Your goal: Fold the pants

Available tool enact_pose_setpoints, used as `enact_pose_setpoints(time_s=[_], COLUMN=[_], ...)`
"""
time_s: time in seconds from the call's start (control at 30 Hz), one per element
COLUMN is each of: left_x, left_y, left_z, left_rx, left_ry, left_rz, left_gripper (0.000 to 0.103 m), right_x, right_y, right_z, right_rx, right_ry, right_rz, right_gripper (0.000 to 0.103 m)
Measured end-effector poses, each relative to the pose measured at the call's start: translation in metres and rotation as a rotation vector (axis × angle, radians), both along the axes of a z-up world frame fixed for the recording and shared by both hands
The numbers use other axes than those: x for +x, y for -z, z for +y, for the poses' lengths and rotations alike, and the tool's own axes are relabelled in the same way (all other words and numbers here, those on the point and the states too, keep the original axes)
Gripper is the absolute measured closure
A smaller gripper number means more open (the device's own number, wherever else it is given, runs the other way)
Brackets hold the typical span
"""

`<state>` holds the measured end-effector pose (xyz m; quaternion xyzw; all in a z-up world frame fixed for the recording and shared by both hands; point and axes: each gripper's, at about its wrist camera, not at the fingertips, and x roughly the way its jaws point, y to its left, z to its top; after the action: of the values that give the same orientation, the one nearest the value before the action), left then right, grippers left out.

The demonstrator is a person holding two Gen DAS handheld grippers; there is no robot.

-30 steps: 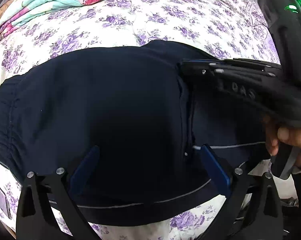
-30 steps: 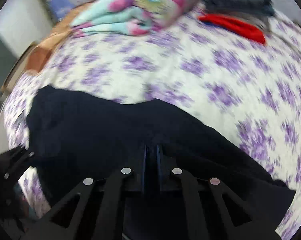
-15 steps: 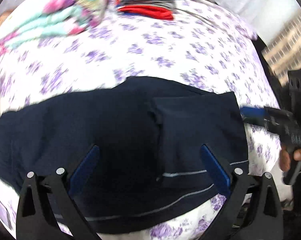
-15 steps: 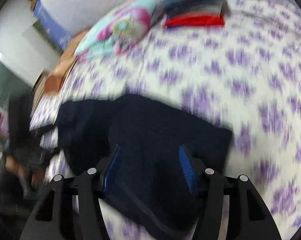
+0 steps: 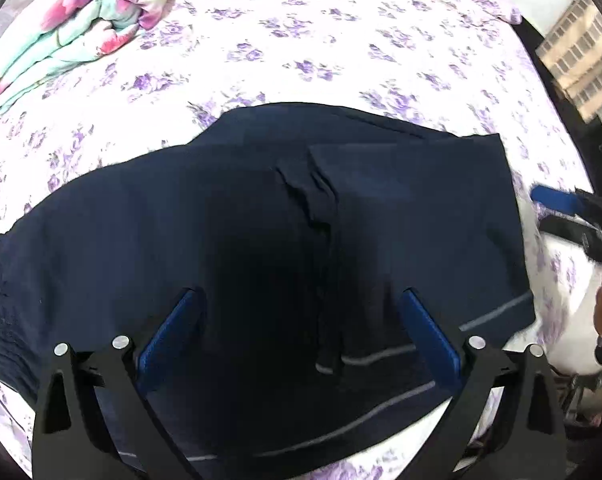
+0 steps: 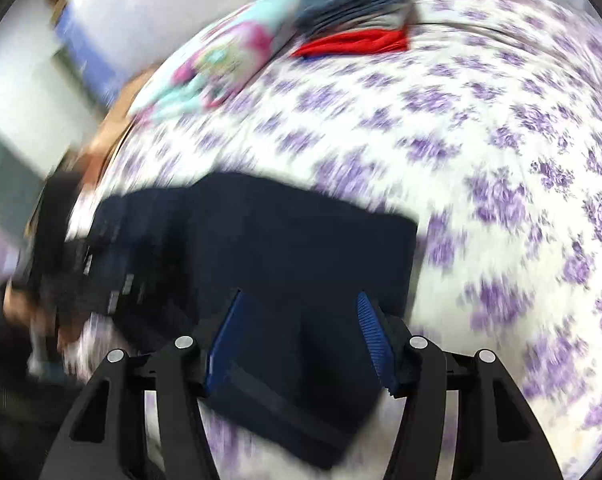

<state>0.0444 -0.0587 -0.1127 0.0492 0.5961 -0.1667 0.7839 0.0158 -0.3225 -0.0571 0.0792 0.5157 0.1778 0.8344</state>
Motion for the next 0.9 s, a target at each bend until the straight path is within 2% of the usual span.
enact_pose_setpoints(time_s=[0.03,0.07,0.1,0.13,0.2,0.23,0.33,0.4,0.5,0.6,0.67,0.77,0.9], left_x=[0.002,0.003,0.004,0.003,-0.001,-0.005,-0.018,-0.025,-0.038,-0.056,-0.069,-0.083,-0.080], left_y=[0.007,0.016,0.024,0.023,0.012,0.000,-0.038,-0.049,-0.044,-0.026,-0.022,-0.024,-0.025], left_z=[-0.001,-0.002,-0.004,-0.007,-0.009,-0.004,0.029,0.057,0.132,0.193,0.203,0.230,0.239], left_rx=[0.023,0.053,0.086,0.104,0.105,0.062,-0.047,-0.065,-0.033,-0.026,-0.047,-0.128,-0.127], left_ry=[-0.002,-0.003,0.002,0.011,0.005,0.003,-0.050,-0.117,-0.297,-0.439,-0.514,-0.606,-0.644], left_rz=[0.019,0.048,0.068,0.053,0.037,0.020,-0.090,-0.116,-0.124,-0.067,-0.033,-0.046,-0.049], left_gripper=[0.005,0.005,0.005,0.005,0.005,0.005,0.005,0.005,0.005,0.005,0.005,0.006,0.006], right_x=[0.009,0.019,0.027,0.033,0.030,0.027,0.011,0.003,-0.007,-0.013,-0.013,-0.013,-0.013], right_y=[0.009,0.023,0.038,0.057,0.052,0.047,0.020,0.011,0.005,0.007,0.007,0.008,0.008], right_z=[0.002,0.006,0.012,0.022,0.041,0.047,0.047,0.054,0.061,0.069,0.075,0.086,0.094], right_rx=[-0.007,-0.030,-0.073,-0.164,-0.275,-0.295,-0.201,-0.185,-0.213,-0.219,-0.212,-0.231,-0.223], right_ry=[0.027,0.054,0.068,0.062,0.023,0.014,-0.015,-0.025,-0.058,-0.073,-0.080,-0.110,-0.113], right_rz=[0.009,0.030,0.066,0.109,0.074,0.086,0.048,0.028,0.018,0.031,0.039,0.032,0.039], right_gripper=[0.034,0.029,0.026,0.025,0.019,0.019,0.017,0.013,0.013,0.013,0.013,0.013,0.013])
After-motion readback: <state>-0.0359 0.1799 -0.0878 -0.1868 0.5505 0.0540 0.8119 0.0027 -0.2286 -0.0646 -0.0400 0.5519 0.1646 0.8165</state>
